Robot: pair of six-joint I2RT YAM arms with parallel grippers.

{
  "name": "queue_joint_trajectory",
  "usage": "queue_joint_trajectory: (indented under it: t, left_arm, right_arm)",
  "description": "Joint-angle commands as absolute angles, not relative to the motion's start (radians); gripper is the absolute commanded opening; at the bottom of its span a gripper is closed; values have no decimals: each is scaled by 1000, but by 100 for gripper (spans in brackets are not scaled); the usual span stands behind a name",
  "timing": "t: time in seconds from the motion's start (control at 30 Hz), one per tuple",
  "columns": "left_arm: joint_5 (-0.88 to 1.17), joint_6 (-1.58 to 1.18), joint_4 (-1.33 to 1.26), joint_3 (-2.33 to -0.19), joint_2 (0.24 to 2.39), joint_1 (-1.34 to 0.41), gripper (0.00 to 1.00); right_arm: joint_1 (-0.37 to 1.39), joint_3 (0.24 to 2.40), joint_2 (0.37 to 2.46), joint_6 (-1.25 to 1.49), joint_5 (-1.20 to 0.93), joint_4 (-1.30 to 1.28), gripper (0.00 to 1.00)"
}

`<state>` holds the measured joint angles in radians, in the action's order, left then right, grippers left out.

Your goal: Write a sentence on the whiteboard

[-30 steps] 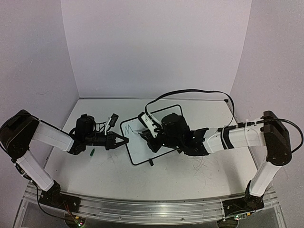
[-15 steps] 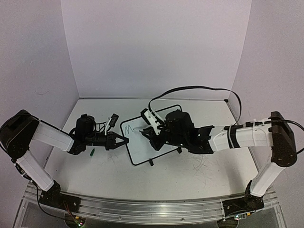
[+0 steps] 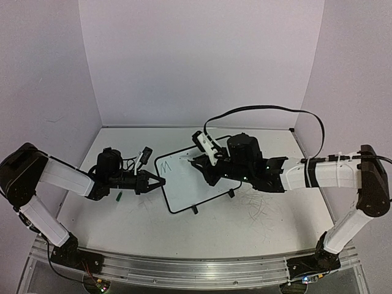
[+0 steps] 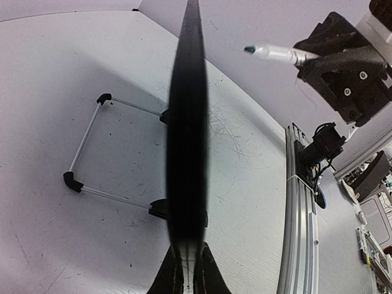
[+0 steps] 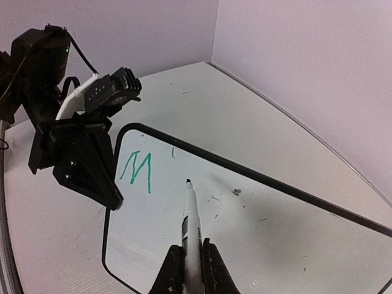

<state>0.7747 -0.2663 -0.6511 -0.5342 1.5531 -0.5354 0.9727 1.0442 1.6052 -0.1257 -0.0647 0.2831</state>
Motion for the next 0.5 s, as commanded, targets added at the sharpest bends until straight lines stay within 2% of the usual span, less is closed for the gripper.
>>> queue_joint_trajectory:
  t: [0.0,0.47]
  left_arm:
    - [740,-231,-646,-529,1513,-535,0]
    - [738,-232,-637,-527,1506,-535,0]
  right_arm:
    - [1004,1106,1628,-145,-74,301,0]
    - [1020,1104,1659,-154,-117,287,0]
